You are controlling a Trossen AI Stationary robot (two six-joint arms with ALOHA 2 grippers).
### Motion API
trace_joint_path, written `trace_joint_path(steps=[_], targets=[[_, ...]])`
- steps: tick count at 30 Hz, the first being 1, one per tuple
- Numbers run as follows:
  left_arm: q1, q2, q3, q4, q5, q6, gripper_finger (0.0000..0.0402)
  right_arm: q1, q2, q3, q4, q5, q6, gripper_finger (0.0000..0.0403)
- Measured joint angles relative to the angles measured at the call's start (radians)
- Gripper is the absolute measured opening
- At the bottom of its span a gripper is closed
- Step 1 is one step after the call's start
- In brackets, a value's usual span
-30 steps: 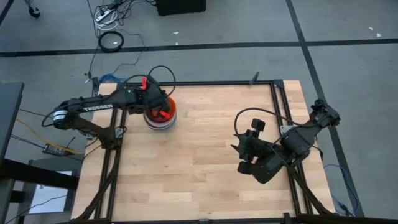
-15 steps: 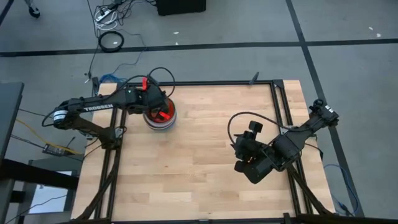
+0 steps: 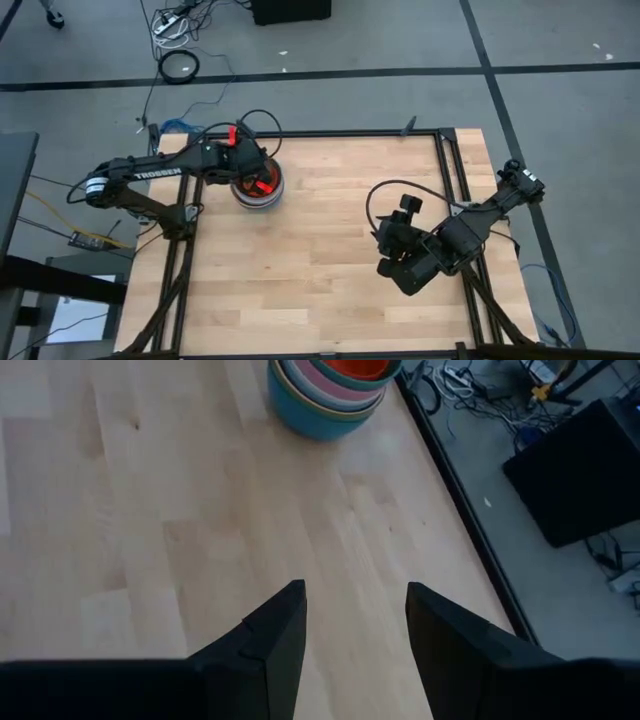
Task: Nest bowls inside each other
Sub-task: Return to Home Position
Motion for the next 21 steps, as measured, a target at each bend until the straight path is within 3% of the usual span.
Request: trace_joint_path(steps=[3, 7, 13, 15, 18, 19, 21], targets=[[0.000, 0.000, 0.000, 0.002, -0.001, 0.008, 0.0061, 0.000, 0.000, 0.000, 0.002, 0.000, -0.013, 0.0159], [-0.006, 0.000, 0.000, -0.007, 0.003, 0.059, 0.0061, 0.012, 0.000, 0.000, 0.047, 0.027, -0.154, 0.0161], [-0.026, 0.000, -0.004, -0.055, 0.067, 0.019, 0.0060, 0.053, 0.000, 0.000, 0.166, 0.027, -0.278, 0.0160], [-0.065, -0.005, -0.010, -0.010, 0.097, 0.078, 0.0060, 0.060, 0.000, 0.000, 0.224, 0.023, -0.343, 0.0160], [-0.165, -0.058, -0.011, 0.275, 0.124, 0.258, 0.0060, 0.037, -0.006, 0.000, 0.410, -0.023, -0.529, 0.0162], [-0.194, -0.089, -0.011, 0.413, 0.153, 0.344, 0.0060, 0.008, -0.014, 0.000, 0.502, -0.084, -0.593, 0.0162], [-0.248, -0.156, -0.010, 0.699, 0.258, 0.520, 0.0060, -0.085, -0.034, 0.001, 0.677, -0.315, -0.750, 0.0162]])
